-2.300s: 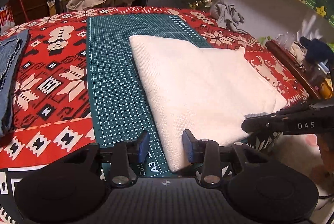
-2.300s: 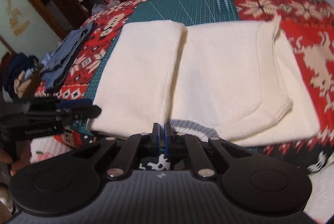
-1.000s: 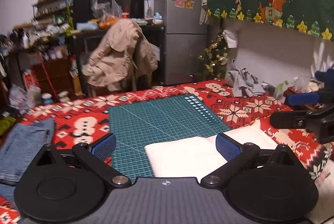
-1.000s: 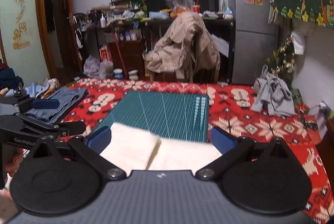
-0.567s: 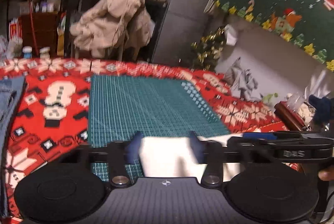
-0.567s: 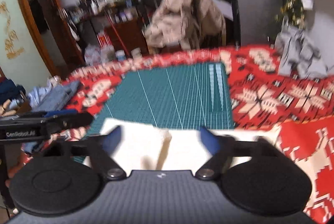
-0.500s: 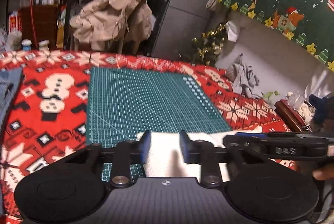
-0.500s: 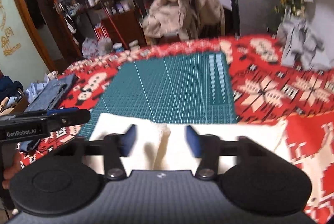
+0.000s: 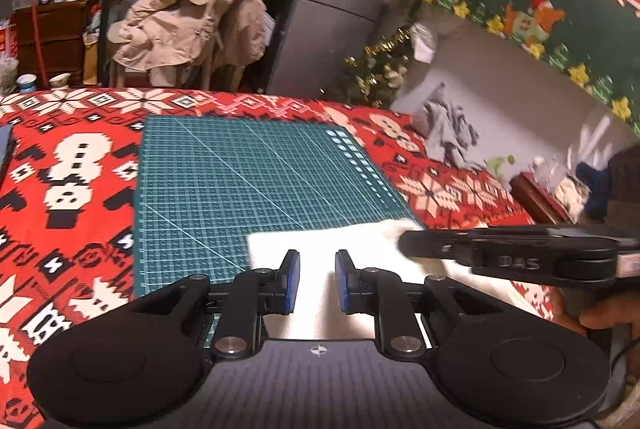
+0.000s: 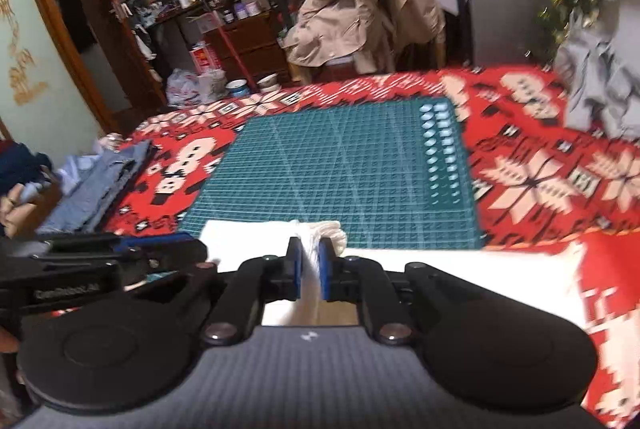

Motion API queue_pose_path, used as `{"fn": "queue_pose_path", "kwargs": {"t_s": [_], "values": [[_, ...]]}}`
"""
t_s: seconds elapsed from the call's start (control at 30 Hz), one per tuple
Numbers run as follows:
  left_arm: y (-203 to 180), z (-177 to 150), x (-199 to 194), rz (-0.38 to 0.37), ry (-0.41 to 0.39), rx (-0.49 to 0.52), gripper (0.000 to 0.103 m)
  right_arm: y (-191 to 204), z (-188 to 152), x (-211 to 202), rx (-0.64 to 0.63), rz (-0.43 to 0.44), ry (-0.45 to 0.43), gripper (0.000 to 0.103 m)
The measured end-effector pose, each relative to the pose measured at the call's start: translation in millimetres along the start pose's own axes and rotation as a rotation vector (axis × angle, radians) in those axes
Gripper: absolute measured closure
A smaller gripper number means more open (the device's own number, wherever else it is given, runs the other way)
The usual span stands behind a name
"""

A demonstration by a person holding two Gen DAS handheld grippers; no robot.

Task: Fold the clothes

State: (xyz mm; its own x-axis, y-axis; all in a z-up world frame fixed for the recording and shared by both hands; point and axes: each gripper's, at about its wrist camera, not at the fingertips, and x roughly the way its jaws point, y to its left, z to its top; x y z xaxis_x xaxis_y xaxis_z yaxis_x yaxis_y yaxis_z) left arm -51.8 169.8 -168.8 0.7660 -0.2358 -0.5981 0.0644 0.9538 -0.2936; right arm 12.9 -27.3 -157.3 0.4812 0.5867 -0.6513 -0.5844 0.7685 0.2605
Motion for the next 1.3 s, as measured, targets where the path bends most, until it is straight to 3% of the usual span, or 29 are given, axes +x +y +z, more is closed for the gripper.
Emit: {"fn": "queue_pose_path", "kwargs": {"t_s": [0.17, 0.27, 0.3, 0.33, 0.43, 0.7, 0.83, 0.87, 0.93, 1.1, 1.3], "values": [[-6, -14, 9, 0.045, 0.028, 0.048, 0.084, -14, -11, 24, 0.069, 0.020, 0.062, 0.093], [-7, -16, -4, 0.019, 0.016, 0.032, 0.087, -17, -15, 23, 0.078, 0.015, 0.042, 0.091], [-7, -18, -9, 0.005, 0.015, 0.027, 0.089, -17, -16, 22, 0.081, 0.011, 0.036, 0.084], [-7, -21, -14, -0.003, 0.017, 0.027, 0.089, -18, -17, 19, 0.088, 0.012, 0.030, 0.079], [-11, -32, -29, -0.019, 0.038, 0.036, 0.091, -22, -20, 2, 0.111, 0.026, 0.026, 0.078], [-26, -59, -49, -0.067, 0.095, 0.086, 0.092, -19, -61, -56, 0.120, 0.110, 0.162, 0.078], [-28, -62, -43, -0.089, 0.130, 0.086, 0.092, -12, -83, -63, 0.134, 0.142, 0.218, 0.078], [-28, -61, -41, -0.092, 0.137, 0.080, 0.092, -10, -88, -63, 0.137, 0.149, 0.230, 0.078], [-29, -59, -41, -0.097, 0.143, 0.069, 0.092, -6, -90, -64, 0.127, 0.152, 0.232, 0.098], [-39, -56, -49, -0.108, 0.138, 0.077, 0.092, 0, -84, -83, 0.078, 0.125, 0.189, 0.099], [-34, -68, -38, -0.082, 0.180, 0.061, 0.093, -9, -94, -76, 0.092, 0.121, 0.231, 0.098]]}}
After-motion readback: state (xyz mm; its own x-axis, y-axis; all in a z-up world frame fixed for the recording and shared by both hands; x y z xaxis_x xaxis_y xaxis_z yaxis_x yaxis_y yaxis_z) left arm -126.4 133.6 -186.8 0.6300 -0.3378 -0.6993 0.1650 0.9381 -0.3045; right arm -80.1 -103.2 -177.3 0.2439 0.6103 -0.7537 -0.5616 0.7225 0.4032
